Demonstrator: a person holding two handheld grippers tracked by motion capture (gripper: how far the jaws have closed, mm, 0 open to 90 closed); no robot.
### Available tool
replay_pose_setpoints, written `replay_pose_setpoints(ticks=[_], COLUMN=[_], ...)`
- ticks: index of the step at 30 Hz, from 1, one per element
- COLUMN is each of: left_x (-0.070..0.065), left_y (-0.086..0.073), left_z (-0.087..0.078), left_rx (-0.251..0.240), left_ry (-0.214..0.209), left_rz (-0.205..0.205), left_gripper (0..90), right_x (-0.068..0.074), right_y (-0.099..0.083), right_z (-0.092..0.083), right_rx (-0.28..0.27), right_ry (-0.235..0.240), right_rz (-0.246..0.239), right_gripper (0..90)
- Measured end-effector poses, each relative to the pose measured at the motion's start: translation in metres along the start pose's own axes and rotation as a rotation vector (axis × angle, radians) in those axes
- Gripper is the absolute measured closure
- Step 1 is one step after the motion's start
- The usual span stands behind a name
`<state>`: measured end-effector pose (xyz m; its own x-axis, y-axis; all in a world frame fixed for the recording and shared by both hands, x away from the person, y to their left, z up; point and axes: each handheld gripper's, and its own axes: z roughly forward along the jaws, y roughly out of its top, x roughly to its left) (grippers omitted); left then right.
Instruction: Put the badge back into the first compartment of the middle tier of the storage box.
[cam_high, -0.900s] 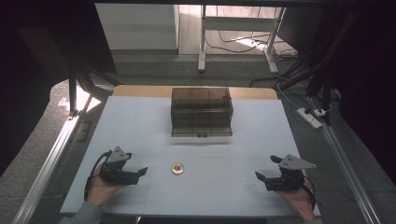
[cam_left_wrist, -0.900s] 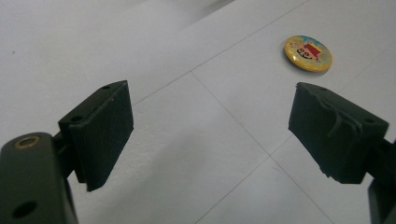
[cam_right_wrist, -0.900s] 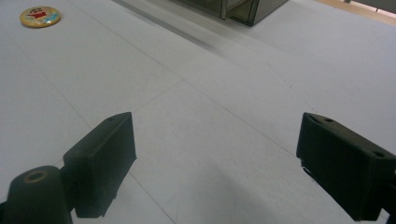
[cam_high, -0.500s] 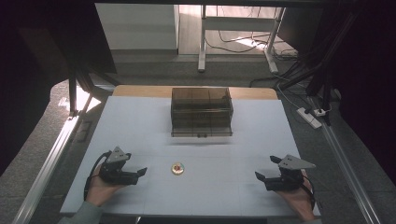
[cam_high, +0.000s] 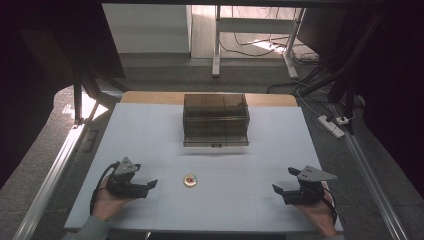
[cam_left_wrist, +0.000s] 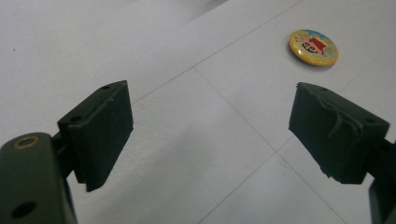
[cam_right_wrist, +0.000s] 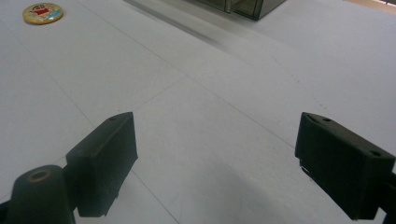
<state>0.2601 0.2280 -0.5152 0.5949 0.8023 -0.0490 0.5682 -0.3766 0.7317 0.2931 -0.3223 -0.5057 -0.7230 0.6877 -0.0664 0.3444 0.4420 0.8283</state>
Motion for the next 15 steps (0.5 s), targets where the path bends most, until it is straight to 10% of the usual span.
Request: replay_pose_setpoints(ticks=[15], left_x=[-0.0041], left_y=[0.0097], left_z=[0.0004], left_rx=[-0.011], left_ry=[-0.008], left_rz=[0.030], left_gripper=[14.3], right_x=[0.0008], right_y=[0.0004], right_z=[0.0023], right_rx=[0.006], right_ry=[-0.001], right_rz=[-0.009], right_gripper=[13.1])
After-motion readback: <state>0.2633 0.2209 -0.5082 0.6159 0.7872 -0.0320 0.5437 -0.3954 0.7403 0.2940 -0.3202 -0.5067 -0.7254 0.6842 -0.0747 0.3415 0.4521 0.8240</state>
